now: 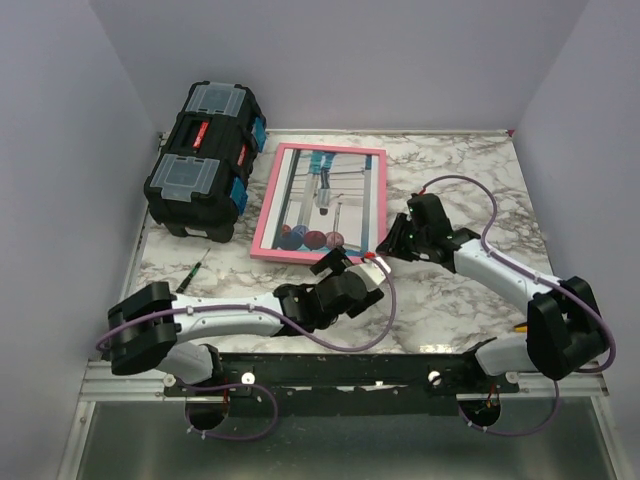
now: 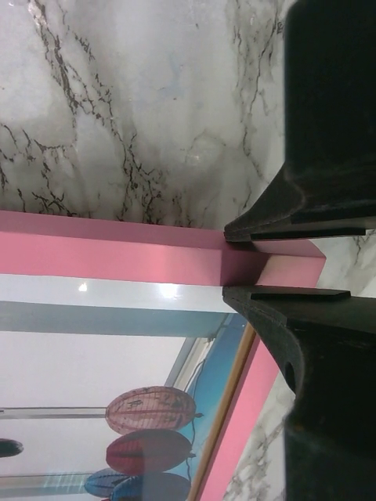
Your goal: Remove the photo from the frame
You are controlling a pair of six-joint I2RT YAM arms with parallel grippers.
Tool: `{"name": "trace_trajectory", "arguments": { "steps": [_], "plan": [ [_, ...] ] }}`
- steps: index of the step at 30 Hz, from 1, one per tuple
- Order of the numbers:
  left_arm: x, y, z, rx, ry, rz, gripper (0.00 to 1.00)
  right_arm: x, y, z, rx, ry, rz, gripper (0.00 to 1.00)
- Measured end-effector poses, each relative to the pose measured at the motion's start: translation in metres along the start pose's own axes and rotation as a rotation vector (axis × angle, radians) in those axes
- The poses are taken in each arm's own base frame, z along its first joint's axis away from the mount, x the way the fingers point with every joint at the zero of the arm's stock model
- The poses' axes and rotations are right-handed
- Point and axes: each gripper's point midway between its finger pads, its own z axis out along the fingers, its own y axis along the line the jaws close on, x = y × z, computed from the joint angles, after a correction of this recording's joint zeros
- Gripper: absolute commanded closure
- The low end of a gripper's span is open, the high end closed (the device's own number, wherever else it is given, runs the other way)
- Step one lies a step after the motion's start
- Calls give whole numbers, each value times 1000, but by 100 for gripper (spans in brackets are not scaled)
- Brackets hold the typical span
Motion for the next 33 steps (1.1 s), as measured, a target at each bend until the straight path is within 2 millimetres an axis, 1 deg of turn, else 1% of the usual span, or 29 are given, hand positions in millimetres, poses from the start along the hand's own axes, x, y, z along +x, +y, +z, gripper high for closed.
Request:
{"name": "trace_trajectory", "arguments": {
  "steps": [5, 10, 12, 14, 15, 16, 18, 20, 22, 24, 28, 29, 30, 31, 32, 33],
  "plan": [
    [3, -7, 21, -83, -18, 201, 1, 6, 0, -8, -5, 27, 12, 99],
    [10, -8, 52, -212, -24, 438, 2, 10, 3, -12, -17, 47, 30, 99],
    [13, -9, 62, -248, -23, 509, 3, 10, 5, -14, -22, 47, 37, 99],
    [16, -10, 69, -274, -20, 559, 8, 10, 6, -16, -27, 47, 42, 99],
    [14, -9, 71, -293, -23, 577, 12, 10, 6, -17, -29, 49, 45, 99],
    [11, -8, 73, -311, -32, 586, 19, 10, 7, -18, -32, 49, 46, 99],
    [1, -5, 76, -360, -57, 608, 28, 10, 8, -20, -35, 49, 50, 99],
    [-14, -2, 79, -421, -92, 629, 35, 10, 9, -22, -39, 47, 52, 99],
    [-20, 0, 83, -460, -107, 650, 40, 8, 10, -23, -42, 39, 52, 99],
    [-23, 2, 86, -507, -118, 701, 45, 5, 10, -25, -47, 31, 55, 99],
    [-25, 5, 87, -539, -116, 751, 61, 3, 14, -28, -60, 22, 60, 99],
    [-25, 6, 86, -543, -115, 754, 68, 2, 16, -30, -66, 17, 60, 99],
    [-26, 6, 86, -546, -115, 756, 77, 0, 18, -31, -73, 12, 61, 99],
    [-26, 7, 85, -548, -113, 755, 98, -1, 19, -32, -77, 9, 61, 99],
    [-26, 8, 85, -547, -102, 775, 100, -2, 21, -33, -83, 6, 60, 99],
    [-24, 9, 85, -542, -80, 807, 100, -4, 24, -35, -94, 4, 59, 95]
  ]
}}
